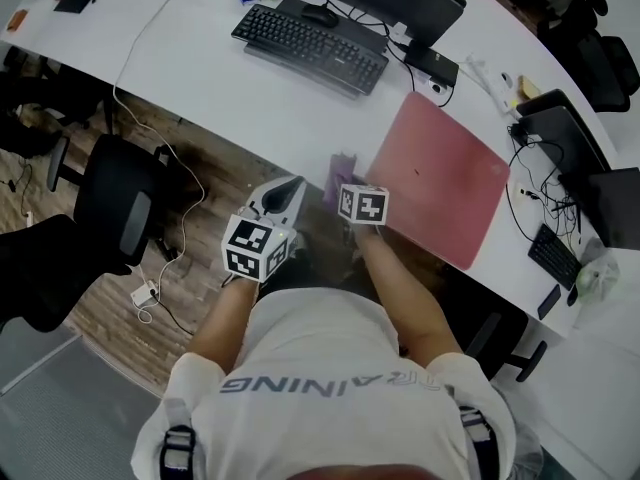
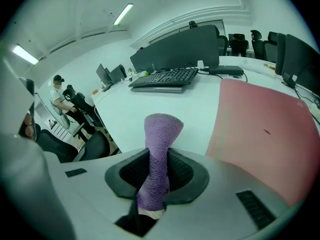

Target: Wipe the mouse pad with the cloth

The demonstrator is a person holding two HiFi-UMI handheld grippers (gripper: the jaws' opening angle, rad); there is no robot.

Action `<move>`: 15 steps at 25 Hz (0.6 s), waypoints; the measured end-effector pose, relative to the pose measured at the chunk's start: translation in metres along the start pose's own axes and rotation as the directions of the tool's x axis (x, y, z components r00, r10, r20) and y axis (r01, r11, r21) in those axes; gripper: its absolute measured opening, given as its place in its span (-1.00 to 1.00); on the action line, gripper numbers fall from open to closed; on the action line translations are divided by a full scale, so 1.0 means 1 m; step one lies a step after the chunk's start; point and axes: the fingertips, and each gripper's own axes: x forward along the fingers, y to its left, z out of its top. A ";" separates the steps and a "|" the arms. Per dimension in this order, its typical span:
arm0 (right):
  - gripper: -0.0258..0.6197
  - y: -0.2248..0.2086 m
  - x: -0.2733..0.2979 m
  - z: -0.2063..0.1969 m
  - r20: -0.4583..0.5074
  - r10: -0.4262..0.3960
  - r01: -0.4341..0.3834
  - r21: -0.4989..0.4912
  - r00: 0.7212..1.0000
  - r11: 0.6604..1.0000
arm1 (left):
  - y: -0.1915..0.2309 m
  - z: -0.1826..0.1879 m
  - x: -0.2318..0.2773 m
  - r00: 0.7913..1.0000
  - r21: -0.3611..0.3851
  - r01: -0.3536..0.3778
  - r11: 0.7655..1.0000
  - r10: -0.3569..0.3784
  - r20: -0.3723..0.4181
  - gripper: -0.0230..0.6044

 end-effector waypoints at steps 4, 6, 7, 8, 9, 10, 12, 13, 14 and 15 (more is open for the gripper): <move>-0.61 -0.015 0.004 -0.008 -0.025 -0.018 0.018 0.025 1.000 1.000 | -0.006 -0.009 0.001 1.000 -0.015 -0.002 1.000 0.002 -0.018 -0.82; -0.61 -0.022 0.002 -0.012 -0.031 -0.016 0.017 0.034 0.999 0.999 | -0.012 -0.009 0.005 1.000 -0.013 -0.001 1.000 0.000 -0.020 -0.82; -0.61 -0.026 0.000 -0.014 -0.033 -0.014 0.015 0.036 0.999 0.999 | -0.018 -0.007 0.007 1.000 -0.007 0.001 1.000 -0.001 -0.018 -0.82; -0.61 -0.031 -0.003 -0.017 -0.034 -0.011 0.013 0.039 0.999 0.999 | -0.024 -0.005 0.010 1.000 0.001 0.003 1.000 -0.003 -0.014 -0.82; -0.61 -0.035 -0.006 -0.019 -0.036 -0.009 0.010 0.043 0.999 0.999 | -0.031 -0.003 0.012 1.000 0.010 0.004 1.000 -0.004 -0.010 -0.82; -0.61 -0.040 -0.009 -0.021 -0.036 -0.006 0.008 0.045 0.999 0.999 | -0.038 -0.001 0.014 1.000 0.020 0.004 1.000 -0.004 -0.008 -0.81; -0.61 -0.050 -0.016 -0.024 -0.035 -0.005 0.006 0.034 0.999 0.999 | -0.052 0.000 0.018 1.000 0.034 0.003 0.999 -0.002 -0.008 -0.82; -0.61 -0.055 -0.020 -0.026 -0.033 -0.007 0.007 0.019 0.999 1.000 | -0.060 -0.001 0.020 1.000 0.037 0.001 0.999 0.000 -0.009 -0.82; -0.61 -0.061 -0.024 -0.027 -0.033 -0.009 0.009 0.000 0.999 1.000 | -0.069 -0.002 0.022 1.000 0.040 -0.002 0.999 0.002 -0.011 -0.82; -0.60 -0.067 -0.028 -0.028 -0.032 -0.010 0.010 -0.017 0.999 1.000 | -0.077 -0.003 0.024 1.000 0.043 -0.005 0.999 0.005 -0.013 -0.82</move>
